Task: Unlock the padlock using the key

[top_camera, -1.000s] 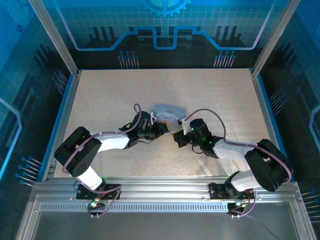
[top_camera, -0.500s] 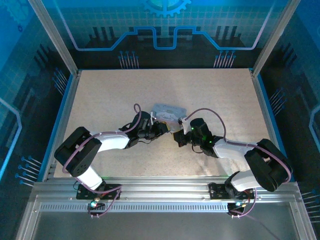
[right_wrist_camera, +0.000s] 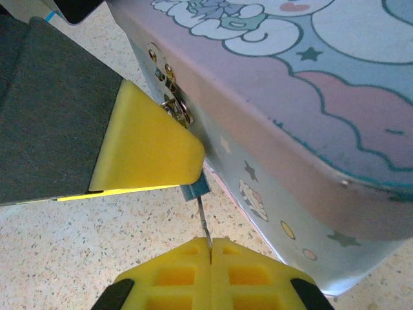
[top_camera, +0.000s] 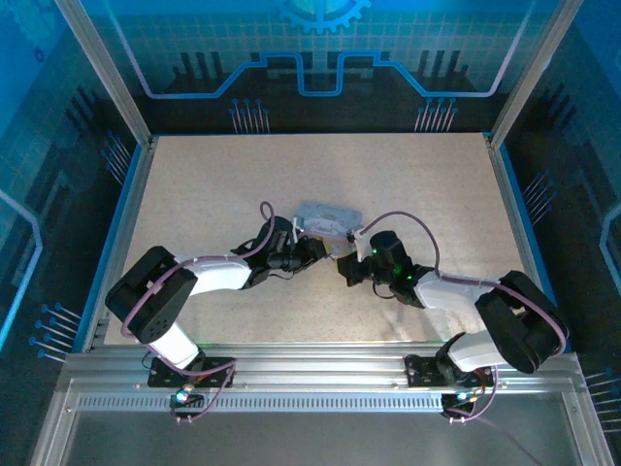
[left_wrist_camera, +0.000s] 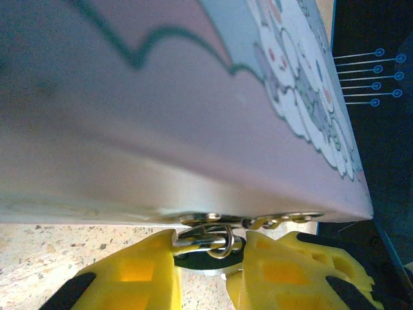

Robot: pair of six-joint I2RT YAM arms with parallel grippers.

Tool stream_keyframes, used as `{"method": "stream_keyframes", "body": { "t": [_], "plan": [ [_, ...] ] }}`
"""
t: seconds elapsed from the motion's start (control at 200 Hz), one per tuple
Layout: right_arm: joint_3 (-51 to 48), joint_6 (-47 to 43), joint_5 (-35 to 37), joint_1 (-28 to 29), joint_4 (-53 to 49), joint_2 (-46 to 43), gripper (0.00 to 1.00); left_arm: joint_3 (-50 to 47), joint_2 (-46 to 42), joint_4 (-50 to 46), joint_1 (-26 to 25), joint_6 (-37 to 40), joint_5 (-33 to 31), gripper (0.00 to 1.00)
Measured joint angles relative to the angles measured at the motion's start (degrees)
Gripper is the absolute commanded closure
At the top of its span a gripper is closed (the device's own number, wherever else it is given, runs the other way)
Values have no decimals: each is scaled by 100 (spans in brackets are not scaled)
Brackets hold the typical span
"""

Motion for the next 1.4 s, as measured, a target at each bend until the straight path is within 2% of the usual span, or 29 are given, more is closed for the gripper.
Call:
{"method": "stream_keyframes", "body": {
  "t": [0.7, 0.99, 1.401],
  "plan": [
    [-105, -48, 122, 39, 2, -164, 98, 0, -2, -2, -48, -96, 13, 83],
    [-114, -573, 597, 216, 55, -164, 98, 0, -11, -15, -46, -136, 4, 83],
    [-184, -1130, 796, 308, 271, -98, 98, 0, -44, -52, -46, -205, -50, 83]
  ]
}}
